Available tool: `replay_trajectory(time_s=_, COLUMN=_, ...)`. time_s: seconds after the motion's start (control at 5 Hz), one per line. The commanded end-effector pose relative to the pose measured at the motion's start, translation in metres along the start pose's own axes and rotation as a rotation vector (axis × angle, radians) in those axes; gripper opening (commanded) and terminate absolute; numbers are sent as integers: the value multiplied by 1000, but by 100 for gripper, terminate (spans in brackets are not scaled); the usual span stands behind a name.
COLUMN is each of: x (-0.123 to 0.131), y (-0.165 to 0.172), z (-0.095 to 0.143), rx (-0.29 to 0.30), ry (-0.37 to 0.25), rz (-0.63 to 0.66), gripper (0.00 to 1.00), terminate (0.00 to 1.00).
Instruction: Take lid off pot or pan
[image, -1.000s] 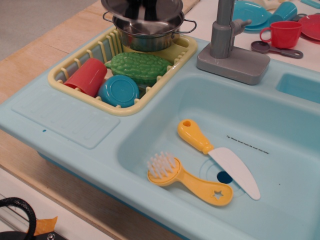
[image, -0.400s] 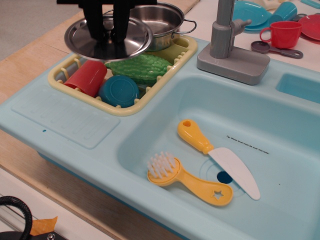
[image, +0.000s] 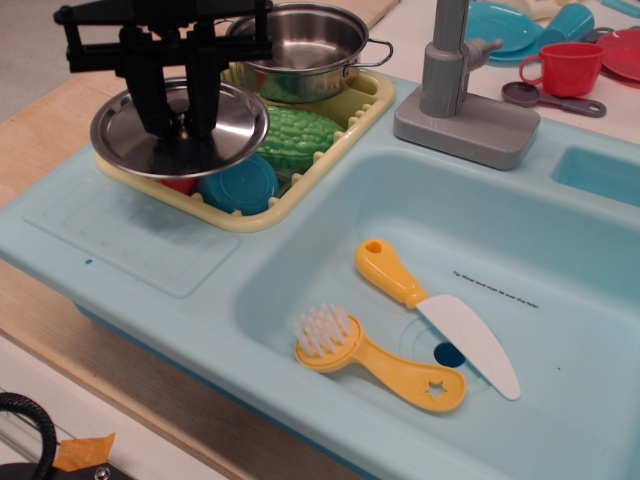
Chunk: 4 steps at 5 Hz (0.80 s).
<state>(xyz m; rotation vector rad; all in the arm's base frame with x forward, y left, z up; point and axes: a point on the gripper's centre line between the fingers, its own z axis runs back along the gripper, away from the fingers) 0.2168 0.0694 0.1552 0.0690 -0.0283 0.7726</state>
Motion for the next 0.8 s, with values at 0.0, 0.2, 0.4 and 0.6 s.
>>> replay_trajectory(time_s=0.0, x=-1, y=11, z=-1, rx=-18, ry=-12, rz=38, gripper=0, terminate=0)
replay_trajectory(time_s=0.2, x=-2, y=13, z=-5, rx=-43, ry=3, rz=14, gripper=100, terminate=0)
replay_trajectory(time_s=0.4, x=-2, y=13, z=-5, rx=-43, ry=3, rz=14, gripper=100, terminate=0)
replay_trajectory(time_s=0.6, x=-2, y=13, z=-5, rx=-43, ry=3, rz=14, gripper=100, terminate=100)
